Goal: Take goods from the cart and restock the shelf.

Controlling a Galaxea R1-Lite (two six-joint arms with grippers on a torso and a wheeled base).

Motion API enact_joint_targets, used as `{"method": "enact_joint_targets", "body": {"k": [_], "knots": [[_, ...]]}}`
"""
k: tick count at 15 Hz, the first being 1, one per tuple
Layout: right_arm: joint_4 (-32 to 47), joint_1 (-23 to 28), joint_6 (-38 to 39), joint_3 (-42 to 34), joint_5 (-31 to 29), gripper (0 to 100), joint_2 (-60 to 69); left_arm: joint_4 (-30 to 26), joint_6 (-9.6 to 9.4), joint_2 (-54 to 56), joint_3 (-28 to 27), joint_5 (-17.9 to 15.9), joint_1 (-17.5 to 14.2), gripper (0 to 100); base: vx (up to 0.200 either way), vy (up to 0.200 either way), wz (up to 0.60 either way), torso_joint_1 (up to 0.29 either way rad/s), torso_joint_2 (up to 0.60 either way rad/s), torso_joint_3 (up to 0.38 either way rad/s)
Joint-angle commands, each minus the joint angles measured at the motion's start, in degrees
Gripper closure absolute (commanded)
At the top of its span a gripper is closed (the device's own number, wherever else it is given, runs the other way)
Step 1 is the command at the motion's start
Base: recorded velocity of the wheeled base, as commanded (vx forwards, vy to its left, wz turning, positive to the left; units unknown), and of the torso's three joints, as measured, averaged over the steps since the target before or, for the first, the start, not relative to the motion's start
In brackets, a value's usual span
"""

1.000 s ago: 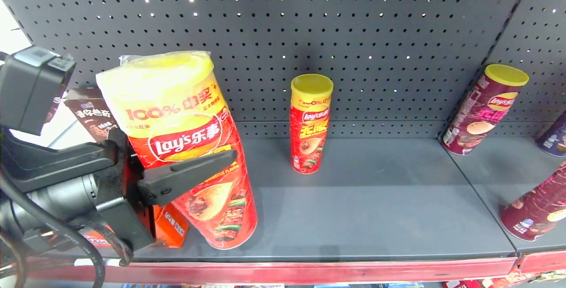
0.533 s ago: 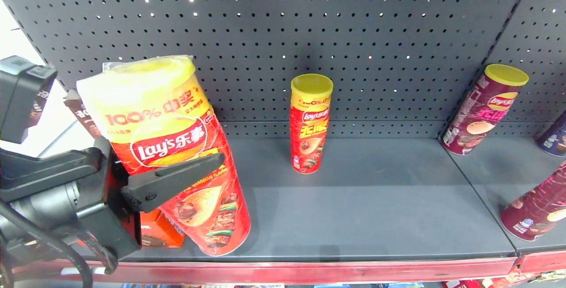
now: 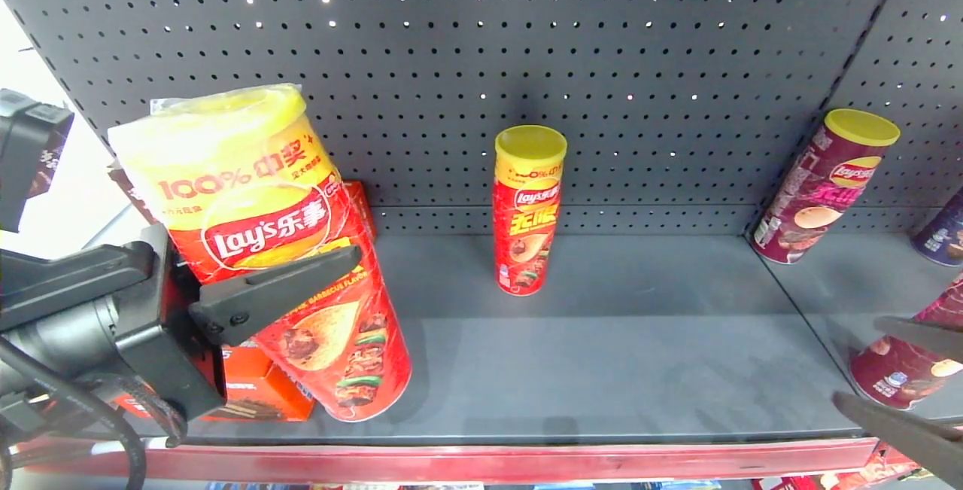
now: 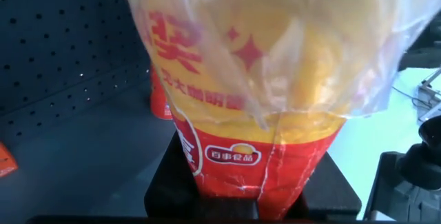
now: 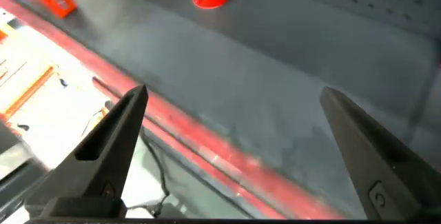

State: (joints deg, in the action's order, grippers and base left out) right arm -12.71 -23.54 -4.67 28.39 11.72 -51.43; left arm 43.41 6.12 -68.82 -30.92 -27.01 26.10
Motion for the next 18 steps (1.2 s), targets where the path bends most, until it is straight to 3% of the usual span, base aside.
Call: {"method": "enact_joint_targets", "body": {"k": [1,4,12,16,18], "knots": [[-17.2,0.1,-0.1,-0.6,-1.2,0,-18.9,0.0,0.56,-0.2,0.2,0.0,-0.7,100,0.0,0.0,0.0,0.0,0.0,0.0],[-25.8,1.3,-0.1,1.1,-0.3,0,-28.4,0.0,0.82,-0.4,0.1,0.0,-1.3,100,0.0,0.0,0.0,0.0,0.0,0.0],[-25.6,1.1,-0.8,19.7,15.6,0,-42.3,0.1,0.74,-1.8,-0.5,-0.1,-0.9,100,0.0,0.0,0.0,0.0,0.0,0.0],[-29.0,4.4,-6.7,27.8,35.1,0,-51.4,0.1,1.35,-1.8,-0.6,-1.9,-0.7,100,0.0,0.0,0.0,0.0,0.0,0.0],[-32.0,4.7,-6.8,30.8,37.7,0,-55.4,0.1,1.35,-1.9,-0.8,-2.0,-0.4,100,0.0,0.0,0.0,0.0,0.0,0.0]]}}
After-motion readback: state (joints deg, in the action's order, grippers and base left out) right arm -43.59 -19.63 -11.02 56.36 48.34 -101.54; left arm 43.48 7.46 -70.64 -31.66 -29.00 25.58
